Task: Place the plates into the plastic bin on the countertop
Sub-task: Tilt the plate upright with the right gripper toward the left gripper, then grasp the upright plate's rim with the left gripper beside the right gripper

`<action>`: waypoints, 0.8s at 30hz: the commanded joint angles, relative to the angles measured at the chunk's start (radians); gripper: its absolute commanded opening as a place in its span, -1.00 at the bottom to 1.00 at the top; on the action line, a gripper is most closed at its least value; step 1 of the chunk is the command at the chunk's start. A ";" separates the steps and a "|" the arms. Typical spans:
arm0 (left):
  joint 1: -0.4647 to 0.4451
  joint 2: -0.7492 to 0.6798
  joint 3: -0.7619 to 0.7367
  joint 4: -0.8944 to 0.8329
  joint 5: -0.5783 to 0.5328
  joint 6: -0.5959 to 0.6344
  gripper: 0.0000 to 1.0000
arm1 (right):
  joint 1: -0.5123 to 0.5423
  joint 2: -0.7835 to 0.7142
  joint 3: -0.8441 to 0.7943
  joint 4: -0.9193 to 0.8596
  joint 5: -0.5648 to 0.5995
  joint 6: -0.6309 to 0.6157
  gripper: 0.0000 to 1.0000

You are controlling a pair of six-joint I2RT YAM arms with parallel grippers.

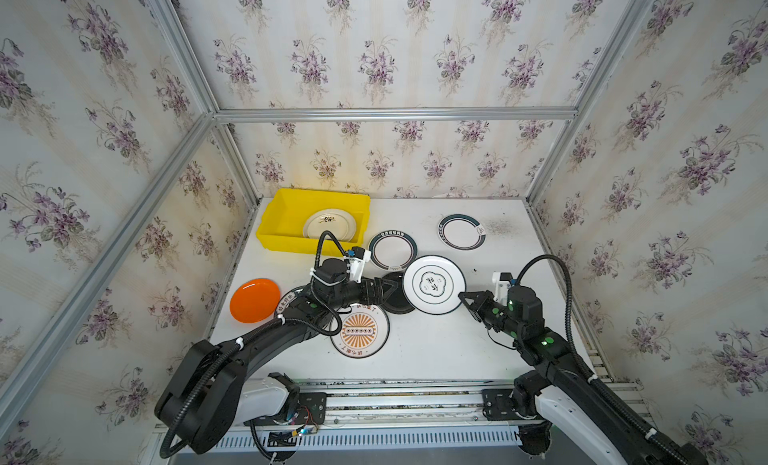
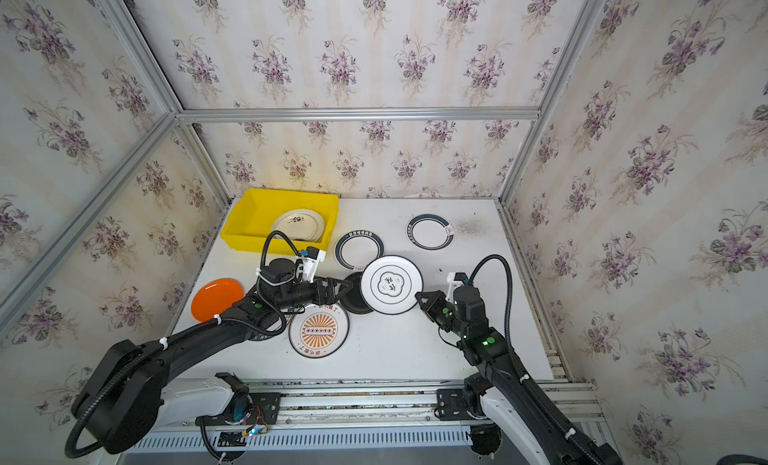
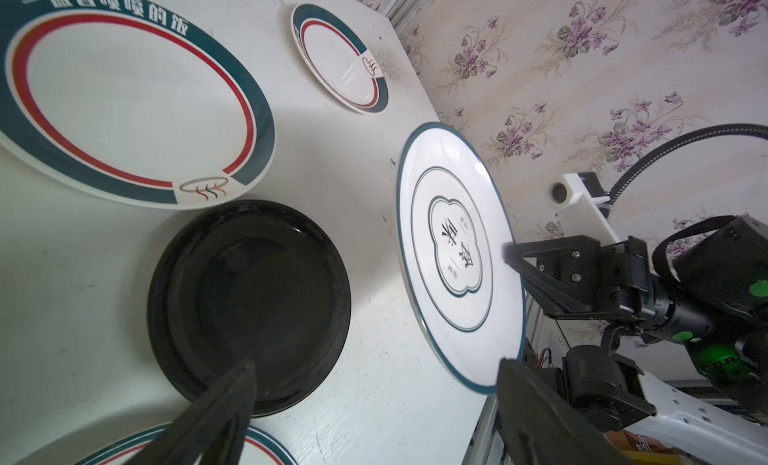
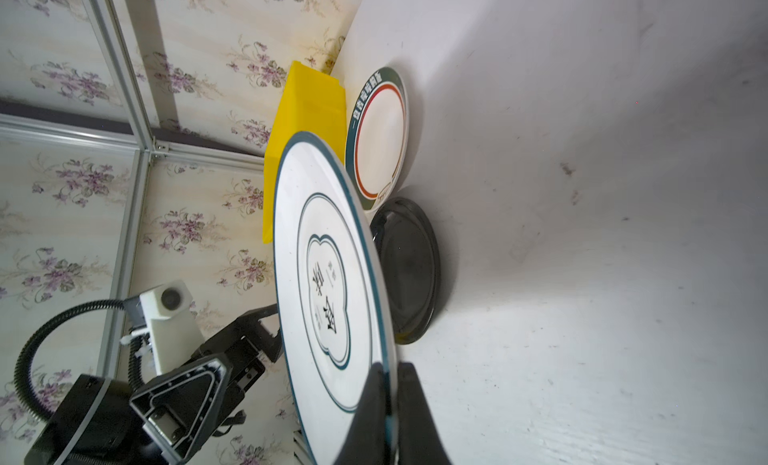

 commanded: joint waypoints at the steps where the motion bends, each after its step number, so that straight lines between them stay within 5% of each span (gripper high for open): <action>1: -0.004 0.013 0.004 0.043 0.021 -0.012 0.81 | 0.058 0.031 0.004 0.167 0.036 0.011 -1.00; 9: -0.007 0.036 -0.001 0.073 0.032 -0.040 0.67 | 0.135 0.142 0.023 0.277 0.053 0.006 -1.00; 24: -0.015 0.064 -0.002 0.124 0.082 -0.083 -0.27 | 0.240 0.259 0.038 0.351 0.094 -0.009 -1.00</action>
